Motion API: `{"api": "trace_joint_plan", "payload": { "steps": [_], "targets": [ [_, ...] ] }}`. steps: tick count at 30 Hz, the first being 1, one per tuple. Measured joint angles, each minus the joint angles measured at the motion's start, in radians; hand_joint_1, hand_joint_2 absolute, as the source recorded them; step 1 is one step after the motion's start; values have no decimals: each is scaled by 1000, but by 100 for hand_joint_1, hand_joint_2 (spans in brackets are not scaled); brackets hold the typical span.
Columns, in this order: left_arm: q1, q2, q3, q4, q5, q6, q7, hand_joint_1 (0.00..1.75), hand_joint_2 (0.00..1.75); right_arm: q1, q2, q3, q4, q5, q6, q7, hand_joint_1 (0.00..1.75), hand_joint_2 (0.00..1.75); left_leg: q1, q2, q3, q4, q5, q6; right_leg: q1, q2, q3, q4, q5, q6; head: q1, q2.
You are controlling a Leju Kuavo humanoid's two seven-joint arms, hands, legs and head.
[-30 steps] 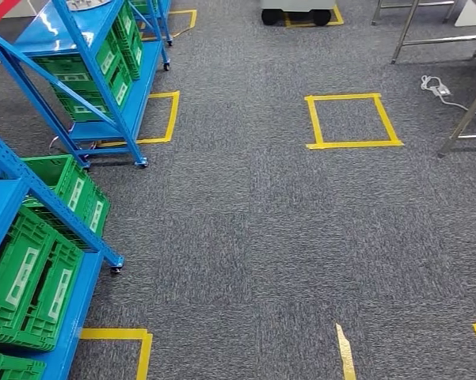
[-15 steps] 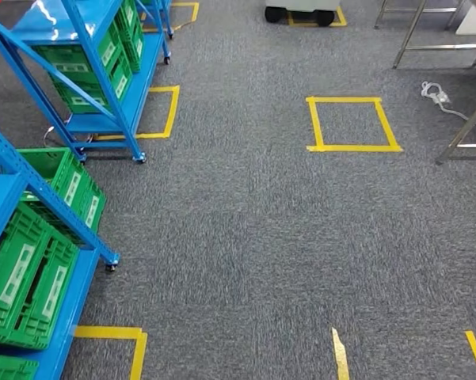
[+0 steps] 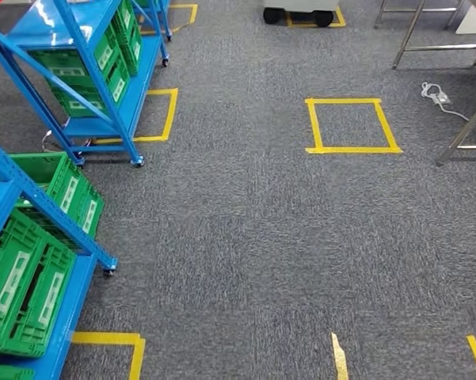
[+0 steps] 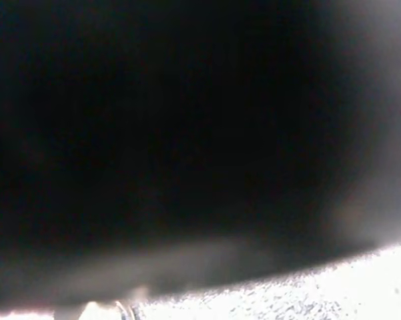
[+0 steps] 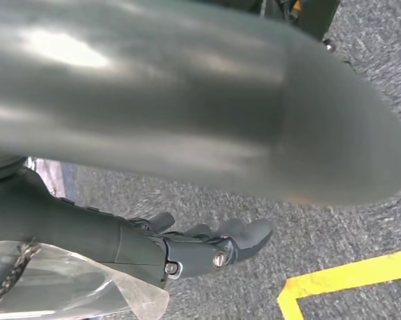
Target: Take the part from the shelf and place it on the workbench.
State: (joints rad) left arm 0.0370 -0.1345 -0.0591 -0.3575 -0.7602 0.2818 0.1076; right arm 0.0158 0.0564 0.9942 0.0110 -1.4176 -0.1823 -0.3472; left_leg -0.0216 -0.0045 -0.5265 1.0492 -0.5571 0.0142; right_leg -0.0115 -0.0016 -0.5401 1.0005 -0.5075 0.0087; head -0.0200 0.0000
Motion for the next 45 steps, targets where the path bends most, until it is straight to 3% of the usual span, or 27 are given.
{"api": "trace_joint_plan", "payload": {
  "steps": [3, 4, 5, 6, 8, 9, 10, 13, 15, 18, 19, 20, 21, 23, 25, 27, 30, 32, 34, 35, 36, 38, 40, 43, 44, 45],
  "targets": [
    [1, 0, 0, 0, 2, 1, 0, 0, 0, -1, 0, 0, 0, 0, -1, 0, 0, 0, 14, 1, -99, 191, -83, -16, 0, -3, 5, -2, -5, -8, -4, 0],
    [2, 0, 0, 0, 3, 2, 0, 0, 0, -1, 0, 1, 0, 0, -1, 0, 0, 0, 19, 1, -125, 234, -88, -20, 0, -3, 8, -2, -7, -8, -4, 0],
    [3, 0, 0, 0, 5, 2, 0, 0, 0, -1, 0, 1, 0, 0, -1, 0, 0, 0, 23, 1, -134, 240, -72, -23, 0, -3, 11, -2, -10, -7, -4, 0],
    [4, 0, 0, 0, 5, 3, 0, 0, 0, 0, 0, 2, 0, 0, -2, 0, 0, 0, 28, 1, -124, 206, -36, -24, -1, -2, 17, -2, -14, -5, -4, 0],
    [3, 0, 0, 0, 6, 4, 0, 0, 0, -1, -1, 4, 0, 0, -2, 0, 0, 0, 33, 1, -74, 79, 44, -27, 0, -1, 28, -1, -23, 2, -4, 0],
    [2, -1, 0, 0, 6, 5, 0, 0, 0, -2, -1, 5, 0, 0, -2, 0, 0, 0, 33, 2, -50, 24, 63, -26, 0, -1, 32, 0, -28, 9, -4, 0],
    [1, -2, 0, 0, 6, 5, 0, 0, 0, -2, -1, 7, 1, 0, -2, 0, 0, 0, 31, 2, -36, -8, 68, -23, 1, -1, 33, 0, -31, 16, -3, 0],
    [2, -2, 0, 0, 7, 6, 0, 0, 0, -5, -2, 9, 1, 0, -2, 0, 0, 0, 25, 1, -29, -29, 60, -5, -3, -3, 32, -2, -37, 36, -1, 0],
    [3, -2, 0, 0, 7, 7, 0, 0, 0, -7, -2, 9, 1, 0, -2, 0, 0, 0, 24, 1, -23, -37, 61, 8, -5, -2, 15, 34, -60, 44, 2, 0],
    [0, -3, 0, 0, 7, 8, 0, 0, 0, -9, -2, 11, 1, 0, -2, 0, 0, 0, 18, 2, -17, -39, 56, 23, -4, -1, -86, 221, -138, 44, 9, 0],
    [0, -3, 0, 0, 7, 8, 0, 0, 0, -8, -2, 12, 1, 0, -2, 0, 0, 0, 14, 2, -15, -39, 53, 27, -3, -1, -119, 274, -148, 43, 9, 0],
    [1, -3, 0, 0, 7, 8, 0, 0, 0, -6, -2, 13, 1, 0, -2, 0, 0, 0, 10, 2, -10, -39, 50, 30, -1, -1, -137, 294, -139, 40, 9, 0],
    [1, -3, 0, 0, 7, 8, 0, 0, 0, -5, -2, 13, 1, 0, -2, 1, 0, 0, 7, 1, -5, -39, 47, 32, 1, -1, -135, 272, -110, 36, 9, 0],
    [1, -4, 0, 0, 7, 8, 0, 0, 0, -6, -2, 14, 1, 0, -2, 1, 0, 0, 4, -1, 10, -39, 37, 32, 7, 0, -85, 148, -29, 24, 8, 0],
    [-1, -5, 0, 0, 7, 8, 0, 0, 0, -10, -3, 14, 1, 0, -3, 2, 0, 0, 1, -1, 17, -37, 27, 25, 14, 0, -37, 48, 6, 12, 7, 0],
    [-2, -7, 0, 0, 7, 8, 0, 0, 0, -11, -4, 15, 1, 0, -4, 3, 0, 0, 1, 0, 16, -37, 24, 17, 18, 2, -23, 25, -1, 5, 6, 0],
    [-3, -7, 0, 0, 7, 8, 0, 0, 0, -9, -4, 15, 1, 0, -6, 3, 0, 0, 2, 0, 12, -17, 3, 1, 11, 1, -10, 7, 1, -7, 2, 0],
    [-4, -6, 0, 0, 7, 8, 0, 0, 0, -9, -4, 15, 2, 0, -7, 3, 0, 0, 8, 1, -33, 79, -48, -12, 8, -2, -1, -1, 0, -13, -1, 0],
    [-3, -5, 0, 0, 8, 8, 0, 0, 0, -10, -4, 15, 2, 0, -6, 3, 0, 0, 17, 1, -104, 207, -94, -23, 8, -3, 2, -2, -3, -16, -2, 0],
    [-2, -5, 0, 0, 8, 8, 0, 0, 0, -10, -4, 15, 2, 0, -6, 3, 0, 0, 21, 1, -127, 239, -93, -26, 7, -2, 5, -2, -6, -16, -2, 0],
    [-1, -5, 0, 0, 8, 8, 0, 0, 0, -10, -4, 15, 2, 0, -6, 3, 0, 0, 25, 1, -133, 235, -70, -30, 6, -1, 9, -2, -9, -14, -2, 0],
    [-1, -4, 0, 0, 8, 8, 0, 0, 0, -10, -4, 15, 2, 0, -6, 3, 0, 0, 32, 1, -95, 127, 16, -34, 3, 0, 23, -2, -17, -8, -2, 0],
    [-3, -5, 0, 0, 8, 9, 0, 0, 0, -10, -5, 15, 2, 0, -6, 3, 0, 0, 32, 2, -46, 13, 64, -32, 4, 0, 30, 0, -27, 4, -3, 0],
    [-3, -5, 0, 0, 8, 9, 0, 0, 0, -11, -5, 16, 2, 0, -6, 3, 0, 0, 25, 2, -31, -26, 58, -14, 4, -1, 32, -3, -31, 23, 0, 0],
    [-2, -6, 0, 1, 8, 9, 1, 0, 0, -12, -5, 16, 2, 0, -5, 3, 0, 0, 24, 1, -30, -30, 60, -10, 3, -2, 33, -6, -32, 25, 1, 0],
    [-1, -6, 0, 1, 8, 10, 1, 0, 0, -12, -5, 16, 2, 0, -5, 3, 0, 0, 24, 1, -26, -34, 62, -7, 2, -2, 35, -9, -31, 18, 2, 0]
  ]
}}
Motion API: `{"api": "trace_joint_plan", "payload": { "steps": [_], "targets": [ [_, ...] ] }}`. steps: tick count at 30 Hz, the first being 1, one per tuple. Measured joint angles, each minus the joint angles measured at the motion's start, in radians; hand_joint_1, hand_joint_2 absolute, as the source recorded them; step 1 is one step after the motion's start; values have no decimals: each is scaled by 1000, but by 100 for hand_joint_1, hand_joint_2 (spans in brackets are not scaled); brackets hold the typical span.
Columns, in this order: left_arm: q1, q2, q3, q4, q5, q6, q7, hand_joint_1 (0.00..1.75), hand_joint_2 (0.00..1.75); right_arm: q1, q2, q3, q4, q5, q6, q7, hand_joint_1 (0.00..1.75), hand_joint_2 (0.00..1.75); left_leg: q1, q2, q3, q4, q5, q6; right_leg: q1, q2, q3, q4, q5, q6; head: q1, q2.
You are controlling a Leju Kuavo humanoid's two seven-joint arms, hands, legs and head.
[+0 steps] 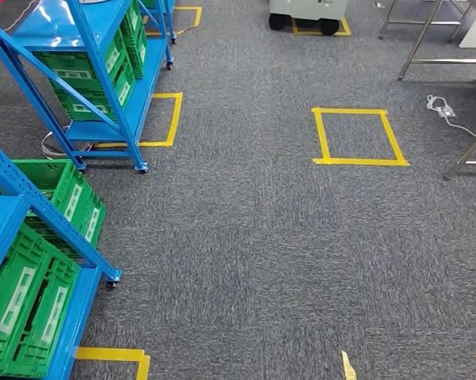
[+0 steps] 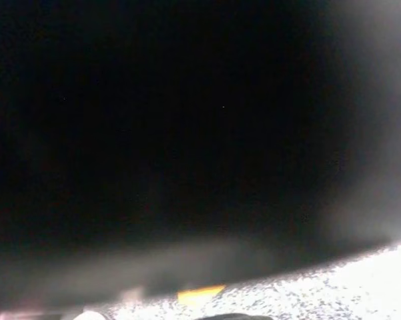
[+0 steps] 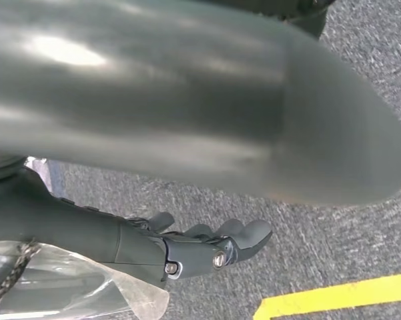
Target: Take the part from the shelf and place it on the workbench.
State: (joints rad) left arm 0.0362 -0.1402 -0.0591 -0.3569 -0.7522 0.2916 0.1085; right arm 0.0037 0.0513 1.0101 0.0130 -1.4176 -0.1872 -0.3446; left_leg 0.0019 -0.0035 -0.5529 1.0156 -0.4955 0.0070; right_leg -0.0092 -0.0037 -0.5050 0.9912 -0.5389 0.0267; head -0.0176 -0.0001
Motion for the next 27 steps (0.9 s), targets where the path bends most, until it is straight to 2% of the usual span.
{"api": "trace_joint_plan", "payload": {
  "steps": [3, 4, 7, 9, 12, 13, 14, 27],
  "targets": [
    [-1, -1, 0, 0, 0, 3, 0, 0, 0, -1, 0, 1, 0, 0, 0, -1, 0, 0, 0, -1, 7, -7, 0, 2, 0, 0, 3, -5, 0, -37, 5, 0],
    [-1, -1, 0, 0, 0, 4, 0, 0, 0, -1, 0, 1, 0, 0, 0, -1, 0, 0, -2, -1, 7, -7, -1, 3, 0, 0, 4, -5, -1, -40, 6, 0],
    [-1, -1, 0, 0, 0, 7, 0, 0, 0, 0, 0, 1, 0, 0, 0, -1, 0, 0, -7, -1, 7, -6, -3, 7, -3, 0, 11, -7, 3, -36, 6, 0],
    [-1, -1, 0, 0, 0, 8, 0, 0, 0, 0, 0, 1, 0, 0, 0, -1, 0, 0, -10, -1, 7, -5, -3, 8, -6, 1, 12, -8, 5, -27, 6, 0],
    [-1, -1, 0, 0, 0, 8, 0, 0, 0, 0, 0, 2, 0, 0, 0, -1, 0, 0, -12, 0, 7, -5, -4, 11, -10, 1, 13, -13, 3, 10, 6, 0],
    [-1, -1, 0, 0, 0, 8, 0, 0, 0, 0, 0, 4, 0, 0, 0, -1, 0, 0, -12, 0, 8, -5, -4, 12, -11, 1, 12, -14, 3, 19, 6, 0],
    [-1, -1, 0, 0, 0, 8, 0, 0, 0, 0, 0, 5, 0, 0, 0, -1, 0, 0, -12, 0, 8, -5, -4, 12, -12, 0, 10, -15, 2, 23, 6, 0],
    [-1, -1, 0, 0, 0, 9, -1, 0, 0, 1, 0, 10, 0, 0, -1, 0, 0, 0, -7, 0, 11, -5, -4, 11, -6, 0, 14, -11, 0, 20, 5, 0]
  ]
}}
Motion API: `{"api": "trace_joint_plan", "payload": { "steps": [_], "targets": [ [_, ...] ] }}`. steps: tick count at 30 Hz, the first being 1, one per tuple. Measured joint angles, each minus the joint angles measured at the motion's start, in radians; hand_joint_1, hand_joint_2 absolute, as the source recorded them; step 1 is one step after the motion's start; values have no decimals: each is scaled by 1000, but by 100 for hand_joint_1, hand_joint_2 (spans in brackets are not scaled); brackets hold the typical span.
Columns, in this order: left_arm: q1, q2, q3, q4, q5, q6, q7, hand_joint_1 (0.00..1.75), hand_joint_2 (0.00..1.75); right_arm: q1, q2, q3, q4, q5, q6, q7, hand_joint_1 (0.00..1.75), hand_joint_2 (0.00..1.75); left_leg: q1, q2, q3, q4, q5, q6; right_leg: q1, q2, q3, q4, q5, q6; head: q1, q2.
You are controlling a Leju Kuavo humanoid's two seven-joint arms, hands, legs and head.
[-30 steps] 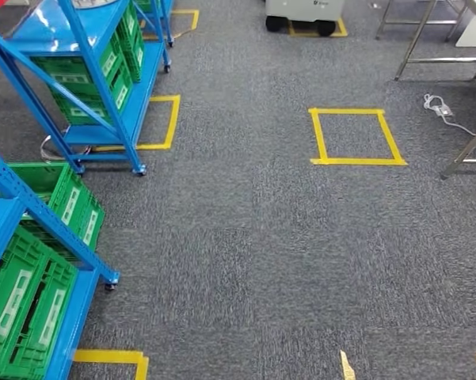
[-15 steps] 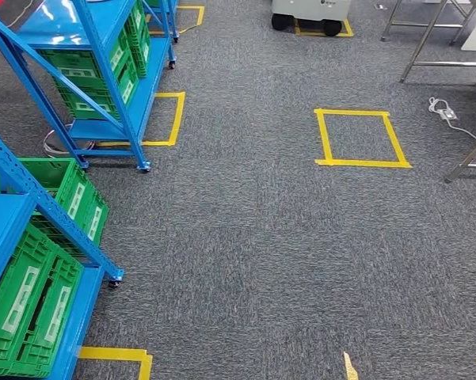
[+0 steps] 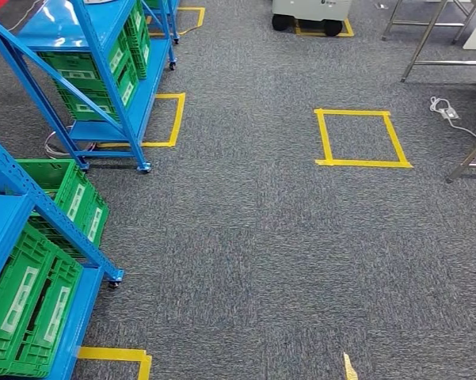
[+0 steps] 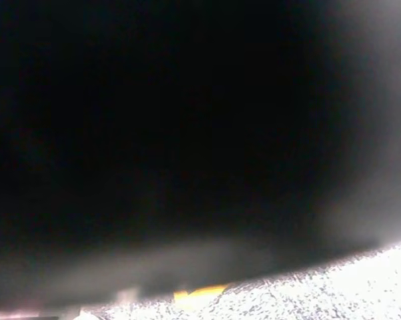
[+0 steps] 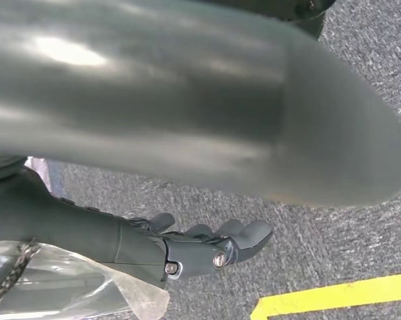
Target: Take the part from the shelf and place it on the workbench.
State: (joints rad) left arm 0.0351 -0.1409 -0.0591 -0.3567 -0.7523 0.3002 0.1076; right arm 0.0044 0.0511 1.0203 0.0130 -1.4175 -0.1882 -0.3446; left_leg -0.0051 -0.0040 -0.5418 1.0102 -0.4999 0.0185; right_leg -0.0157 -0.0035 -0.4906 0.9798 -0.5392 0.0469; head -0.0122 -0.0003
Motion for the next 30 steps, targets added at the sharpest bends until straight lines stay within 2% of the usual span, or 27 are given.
{"api": "trace_joint_plan", "payload": {
  "steps": [2, 4, 5, 6, 7, 9, 10, 11, 12, 13, 15, 16, 17, 19, 20, 21, 23, 24, 25, 26, 27, 28, 29, 30],
  "targets": [
    [0, 0, 0, 0, 0, 0, 0, 0, 0, 0, 0, 4, 0, 1, -2, 1, 0, 0, -3, -1, 0, 1, -1, 4, -2, -1, 3, -6, 3, 4, 0, 0],
    [0, 0, 0, 0, 0, 0, 0, 0, 0, -1, 0, 8, 0, 2, -5, 1, 0, 0, -3, -2, 6, -14, 5, 16, -3, -3, 8, -13, 4, 11, 0, 0],
    [0, 0, 0, 0, 0, 1, 0, 0, 0, -2, 0, 10, 0, 2, -6, 1, 0, 0, -1, -4, 12, -27, 11, 23, -3, -3, 3, -3, -4, 13, 0, 0],
    [0, 0, 0, 0, 0, 1, 0, 0, 0, -2, 0, 12, 0, 3, -7, 1, 0, 0, 1, -6, 17, -38, 18, 28, -3, -2, -12, 26, -23, 13, 2, 0],
    [0, -1, 0, 0, 0, 1, 0, 0, 0, -2, 0, 14, 0, 3, -7, 1, 0, 0, 3, -9, 21, -44, 22, 30, -4, 0, -41, 82, -51, 13, 3, 0],
    [1, -1, 0, 0, 0, 1, 0, 0, 0, -2, -1, 18, 0, 3, -7, 0, 0, 0, 3, -17, 21, -45, 22, 32, -5, 2, -120, 229, -109, 15, 4, 0],
    [1, -1, 0, 1, 0, 1, 0, 0, 0, -1, -1, 19, 0, 3, -7, 0, 0, 0, 2, -24, 21, -45, 21, 31, -6, 2, -148, 279, -118, 16, 3, 0],
    [1, -1, 0, 1, 0, 1, 0, 0, 0, 0, -1, 21, 0, 3, -7, 0, 0, 0, 3, -32, 23, -44, 21, 29, -7, 2, -158, 288, -104, 18, 3, 0],
    [1, -1, 0, 1, 0, 1, 0, 0, 0, 0, -1, 22, 0, 3, -7, 0, 0, 0, 4, -42, 24, -43, 19, 25, -10, 4, -146, 254, -72, 19, 3, 0],
    [1, -1, 0, 1, 0, 3, 0, 0, 0, 0, -1, 23, 0, 3, -7, 0, 0, 0, 6, -54, 26, -39, 16, 19, -14, 14, -116, 187, -30, 22, 4, 0],
    [3, -2, 0, 1, 2, 12, -2, 0, 0, 1, -1, 25, 0, 4, -7, -3, 0, 0, 8, -76, 22, -25, 8, 3, -21, 54, -56, 63, 13, 22, 5, 0],
    [7, -2, 0, 0, 3, 19, -2, 0, 0, 2, -1, 27, 0, 4, -8, -4, 0, 0, 8, -87, 18, -19, 5, -5, -22, 69, -38, 31, 17, 18, 5, 0],
    [14, -3, 0, -1, 5, 24, -3, 0, 0, 2, -2, 28, 0, 4, -8, -7, 0, 0, 9, -96, 13, -14, 5, -12, -20, 75, -32, 26, 9, 11, 5, 0],
    [34, -3, -1, -6, 8, 29, -2, 0, 0, 4, -3, 31, 0, 4, -8, -10, 0, 0, 14, -109, 7, -10, 4, -22, -17, 56, -28, 26, 10, -6, 4, 0],
    [44, -4, -1, -9, 9, 30, -2, 0, 0, 4, -3, 31, 0, 4, -9, -12, 0, 0, 15, -99, 3, 0, -4, -27, -16, 46, -27, 26, 11, -14, 3, 0],
    [52, -4, -1, -14, 10, 29, 1, 0, 0, 5, -4, 31, 0, 5, -10, -12, 0, 0, 15, -79, -10, 28, -22, -30, -15, 34, -26, 25, 11, -22, 0, 0],
    [61, -5, -2, -28, 10, 25, 9, 0, 0, 10, -4, 32, 0, 5, -11, -12, 0, 0, 13, -28, -67, 146, -85, -35, -9, 4, -25, 23, 9, -33, -5, 0],
    [64, -5, -3, -36, 10, 22, 13, 0, 0, 12, -4, 33, 0, 5, -11, -11, 0, 0, 14, -14, -103, 217, -114, -36, -6, -12, -25, 23, 7, -37, -6, 0],
    [69, -5, -3, -42, 10, 20, 16, 0, 0, 13, -4, 33, 0, 5, -11, -11, 0, 0, 14, -8, -128, 270, -130, -35, -3, -28, -25, 23, 5, -40, -6, 0],
    [73, -5, -4, -48, 10, 18, 19, 0, 0, 13, -4, 34, 0, 5, -12, -11, 0, 0, 14, -5, -138, 288, -125, -34, -1, -42, -23, 24, 3, -42, -6, 0],
    [79, -5, -5, -54, 10, 15, 23, 0, 0, 13, -4, 35, 0, 5, -12, -11, 0, 0, 13, -2, -127, 265, -100, -30, 1, -54, -21, 24, 1, -43, -6, 0],
    [83, -4, -6, -62, 10, 9, 30, 0, 0, 12, -4, 36, 0, 6, -12, -10, 0, 0, 11, 8, -99, 207, -63, -25, 3, -66, -16, 23, -2, -43, -6, 0],
    [86, -4, -7, -70, 10, 1, 37, 0, 0, 12, -4, 37, 0, 6, -12, -8, 0, 0, 7, 31, -63, 136, -29, -18, 4, -77, -13, 23, -5, -41, -6, 0],
    [84, -3, -9, -76, 10, -9, 45, 0, 0, 12, -4, 38, 0, 6, -12, -6, 0, 0, 1, 54, -32, 72, -7, -12, 6, -87, -10, 24, -9, -37, -6, 0]
  ]
}}
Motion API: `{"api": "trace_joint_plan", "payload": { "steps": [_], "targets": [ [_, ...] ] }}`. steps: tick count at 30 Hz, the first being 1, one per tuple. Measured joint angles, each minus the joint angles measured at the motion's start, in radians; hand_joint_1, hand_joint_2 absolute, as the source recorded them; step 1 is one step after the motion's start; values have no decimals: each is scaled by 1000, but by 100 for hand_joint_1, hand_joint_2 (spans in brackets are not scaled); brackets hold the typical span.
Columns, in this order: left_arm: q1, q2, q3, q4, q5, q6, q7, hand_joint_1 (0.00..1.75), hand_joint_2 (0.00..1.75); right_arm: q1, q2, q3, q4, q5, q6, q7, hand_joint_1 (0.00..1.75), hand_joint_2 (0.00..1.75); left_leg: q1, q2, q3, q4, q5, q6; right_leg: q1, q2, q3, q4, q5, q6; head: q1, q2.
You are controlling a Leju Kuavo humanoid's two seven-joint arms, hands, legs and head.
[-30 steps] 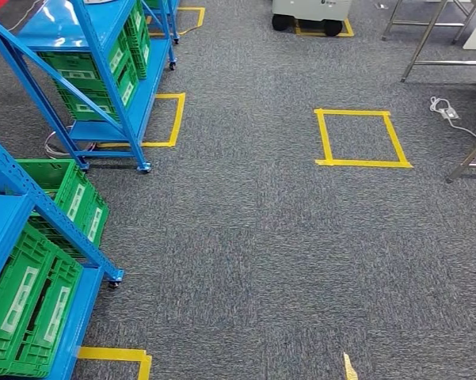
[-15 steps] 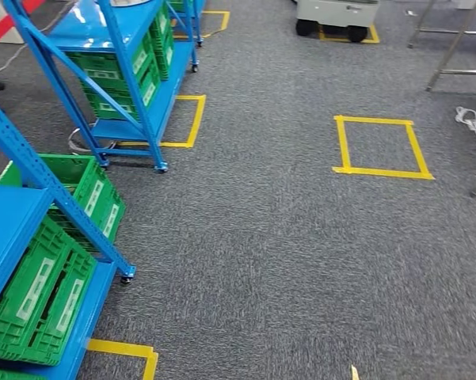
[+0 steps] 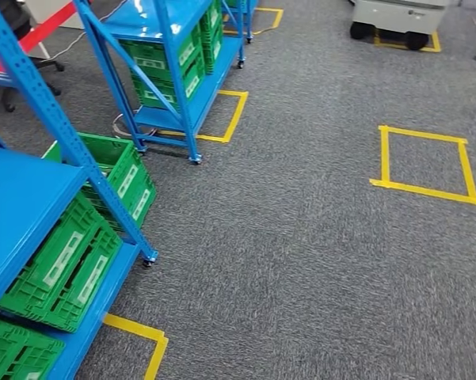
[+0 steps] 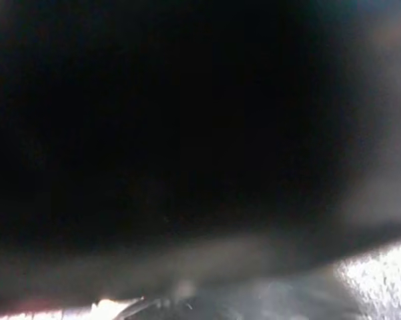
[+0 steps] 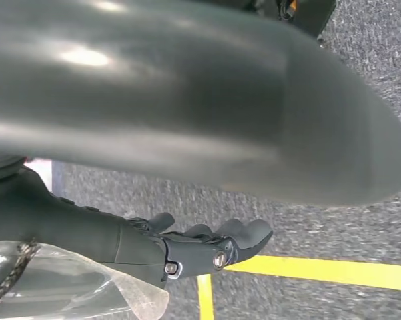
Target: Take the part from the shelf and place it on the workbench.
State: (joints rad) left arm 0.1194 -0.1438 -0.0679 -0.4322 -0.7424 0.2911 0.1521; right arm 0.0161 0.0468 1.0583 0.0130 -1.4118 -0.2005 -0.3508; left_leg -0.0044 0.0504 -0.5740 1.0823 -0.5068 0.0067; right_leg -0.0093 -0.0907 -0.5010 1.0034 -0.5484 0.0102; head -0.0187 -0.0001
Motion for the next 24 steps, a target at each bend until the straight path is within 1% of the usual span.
{"api": "trace_joint_plan", "payload": {
  "steps": [1, 2, 3, 4, 5, 6, 8, 9, 10, 12, 13, 14, 15, 16, 17, 18, 19, 20, 21, 22, 23, 24],
  "targets": [
    [-5, 0, -2, -4, 0, -10, 6, 0, 0, 0, 0, 0, 0, 0, 0, 3, 0, 0, -6, 19, 19, -42, 9, 5, 2, -12, 0, 0, -4, 5, 0, 0],
    [-12, 1, -4, -5, 0, -17, 9, 0, 0, -1, 0, 1, 0, 0, 0, 6, 0, 0, -11, 28, 26, -61, 8, 9, 4, -24, 1, -1, -7, 10, 1, 0],
    [-17, 2, -6, -5, 0, -21, 11, 0, 0, -3, 0, 1, 0, 0, 0, 8, 0, 0, -14, 20, 26, -66, 5, 12, 5, -37, 5, -2, -9, 15, 1, 0],
    [-21, 2, -7, -5, 0, -24, 11, 0, 0, -7, 0, 2, 0, 0, 0, 10, 0, 0, -12, 8, 26, -70, 8, 16, 3, -44, 9, -3, -11, 20, 2, 0],
    [-22, 3, -7, -5, 1, -24, 11, 0, 0, -11, -1, 2, 0, 0, 0, 11, 0, 0, -10, -4, 28, -75, 12, 20, 2, -32, 12, 1, -16, 24, 4, 0],
    [-24, 3, -7, -5, 1, -24, 11, 0, 0, -15, -1, 3, 0, 0, 0, 11, 0, 0, -7, -14, 31, -80, 16, 25, 0, -6, 7, 20, -30, 28, 6, 0],
    [-30, 2, -9, -5, 2, -23, 10, 0, 0, -14, -3, 3, 0, 0, 0, 11, 0, 0, -3, -35, 32, -86, 20, 31, -3, 60, -36, 108, -78, 33, 10, 0],
    [-33, 2, -10, -5, 2, -23, 9, 0, 0, -13, -3, 3, 0, 0, 0, 11, 0, 0, -3, -43, 31, -86, 21, 33, -4, 75, -56, 150, -98, 34, 10, 0],
    [-35, 1, -11, -5, 2, -23, 8, 0, 0, -11, -4, 3, 0, 0, 0, 12, 0, 0, -3, -48, 31, -86, 20, 33, -4, 81, -71, 179, -111, 34, 10, 0],
    [-36, 1, -11, -5, 2, -22, 8, 0, 0, -11, -4, 3, 0, 0, 0, 12, 0, 0, -3, -50, 31, -86, 20, 33, -4, 82, -75, 188, -115, 34, 10, 0],
    [-36, 0, -12, -5, 2, -22, 8, 0, 0, -10, -4, 3, 0, 0, 0, 12, 0, 0, -3, -54, 31, -85, 20, 34, -4, 83, -87, 209, -122, 35, 11, 0],
    [-37, 0, -13, -4, 2, -22, 7, 0, 0, -8, -5, 4, 0, 0, 0, 12, 0, 0, -3, -63, 32, -85, 20, 34, -3, 85, -107, 241, -128, 35, 11, 0],
    [-37, -1, -15, -4, 2, -21, 6, 0, 0, -6, -7, 5, 0, 0, 0, 13, 0, 0, -3, -87, 36, -85, 18, 32, -5, 101, -102, 205, -89, 35, 11, 0],
    [-39, -2, -16, -3, 3, -19, 4, 0, 0, -5, -9, 6, 0, 0, 0, 13, 0, 0, -4, -114, 39, -82, 14, 28, -8, 131, -93, 158, -53, 35, 11, 0],
    [-41, -3, -17, -2, 3, -17, 3, 0, 0, -4, -10, 7, 0, 0, 0, 13, 0, 0, -4, -140, 40, -80, 12, 23, -11, 156, -70, 93, -10, 33, 11, 0],
    [-43, -4, -18, 0, 3, -15, 1, 0, 0, -4, -11, 7, 0, 0, 0, 13, 0, 0, -2, -165, 39, -78, 10, 16, -13, 179, -40, 17, 31, 30, 11, 0],
    [-44, -5, -18, 1, 3, -14, 0, 0, 0, -4, -12, 8, 0, 0, 0, 13, 0, 0, -1, -178, 34, -77, 12, 10, -13, 186, -35, 10, 27, 26, 11, 0],
    [-44, -5, -18, 2, 3, -12, -1, 0, 0, -4, -12, 8, 0, 0, 0, 13, 0, 0, 1, -190, 30, -78, 14, 4, -13, 173, -32, 8, 28, 21, 11, 0],
    [-43, -5, -18, 4, 4, -11, -3, 0, 0, -5, -13, 8, 0, 0, 0, 13, 0, 0, 2, -187, 26, -74, 11, -1, -13, 160, -30, 4, 29, 15, 11, 0],
    [-44, -5, -18, 6, 5, -9, -5, 0, 0, -6, -14, 8, 0, 0, 0, 13, 0, 0, 1, -168, 19, -59, 0, -7, -14, 146, -27, -1, 31, 9, 6, 0],
    [-46, -5, -18, 8, 7, -7, -8, 0, 0, -6, -15, 9, 0, 0, 0, 12, 0, 0, 1, -139, 1, -23, -22, -12, -14, 129, -24, -5, 31, 3, 3, 0],
    [-50, -5, -18, 12, 10, -4, -12, 0, 0, -4, -15, 9, 0, 0, 0, 12, 0, 0, 1, -102, -26, 33, -52, -17, -13, 112, -21, -7, 30, -1, -1, 0]
  ]
}}
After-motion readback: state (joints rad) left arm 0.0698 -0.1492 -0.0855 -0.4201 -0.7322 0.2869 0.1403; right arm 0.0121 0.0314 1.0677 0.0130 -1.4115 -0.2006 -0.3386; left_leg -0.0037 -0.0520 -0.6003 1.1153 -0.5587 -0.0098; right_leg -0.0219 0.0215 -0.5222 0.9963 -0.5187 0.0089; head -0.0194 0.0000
